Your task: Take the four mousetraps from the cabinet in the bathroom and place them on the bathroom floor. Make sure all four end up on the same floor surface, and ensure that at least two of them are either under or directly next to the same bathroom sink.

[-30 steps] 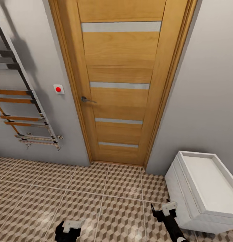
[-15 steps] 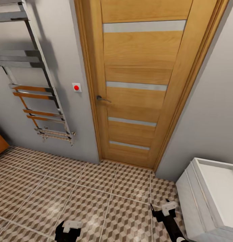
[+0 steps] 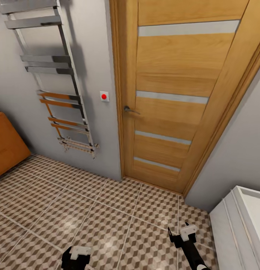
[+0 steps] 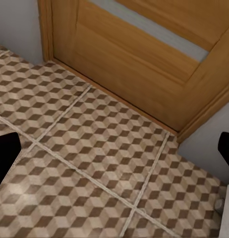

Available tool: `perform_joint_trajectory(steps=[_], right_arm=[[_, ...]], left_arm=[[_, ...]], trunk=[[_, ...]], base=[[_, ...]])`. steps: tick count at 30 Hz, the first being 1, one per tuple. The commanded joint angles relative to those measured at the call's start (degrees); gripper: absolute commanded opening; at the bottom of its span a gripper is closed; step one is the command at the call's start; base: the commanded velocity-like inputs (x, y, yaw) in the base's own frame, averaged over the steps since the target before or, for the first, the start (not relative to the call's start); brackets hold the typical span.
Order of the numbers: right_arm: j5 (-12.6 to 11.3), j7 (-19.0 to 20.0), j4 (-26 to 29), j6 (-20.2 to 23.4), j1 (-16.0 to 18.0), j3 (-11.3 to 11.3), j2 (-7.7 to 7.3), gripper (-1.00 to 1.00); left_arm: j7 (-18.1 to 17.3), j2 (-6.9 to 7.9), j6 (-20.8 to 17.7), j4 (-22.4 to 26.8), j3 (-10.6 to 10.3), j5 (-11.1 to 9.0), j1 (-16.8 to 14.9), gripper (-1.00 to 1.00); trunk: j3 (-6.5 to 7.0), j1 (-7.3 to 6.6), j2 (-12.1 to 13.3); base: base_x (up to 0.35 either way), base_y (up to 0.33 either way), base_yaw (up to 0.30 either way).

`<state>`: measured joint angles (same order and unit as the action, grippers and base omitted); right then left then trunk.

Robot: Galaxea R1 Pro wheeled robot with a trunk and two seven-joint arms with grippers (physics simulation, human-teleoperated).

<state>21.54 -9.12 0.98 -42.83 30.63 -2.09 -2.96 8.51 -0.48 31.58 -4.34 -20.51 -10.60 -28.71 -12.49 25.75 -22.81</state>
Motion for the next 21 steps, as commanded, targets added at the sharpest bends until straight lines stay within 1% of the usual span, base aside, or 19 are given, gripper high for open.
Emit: perform_joint_trajectory(steps=[1,21], right_arm=[[0.6,-0.4,0.0,-0.1,0.0,-0.2,-0.02,1.00],[0.6,-0.4,0.0,0.0,0.0,-0.2,0.06,1.00]], left_arm=[[0.1,-0.05,0.3,-0.2,-0.5,-0.4,-0.1,1.00],[0.1,-0.05,0.3,-0.2,-0.5,-0.4,-0.1,1.00]], trunk=[[-0.11,0.03,-0.1],[-0.11,0.03,-0.1]], base=[[0.000,0.000,0.255],[0.000,0.000,0.255]])
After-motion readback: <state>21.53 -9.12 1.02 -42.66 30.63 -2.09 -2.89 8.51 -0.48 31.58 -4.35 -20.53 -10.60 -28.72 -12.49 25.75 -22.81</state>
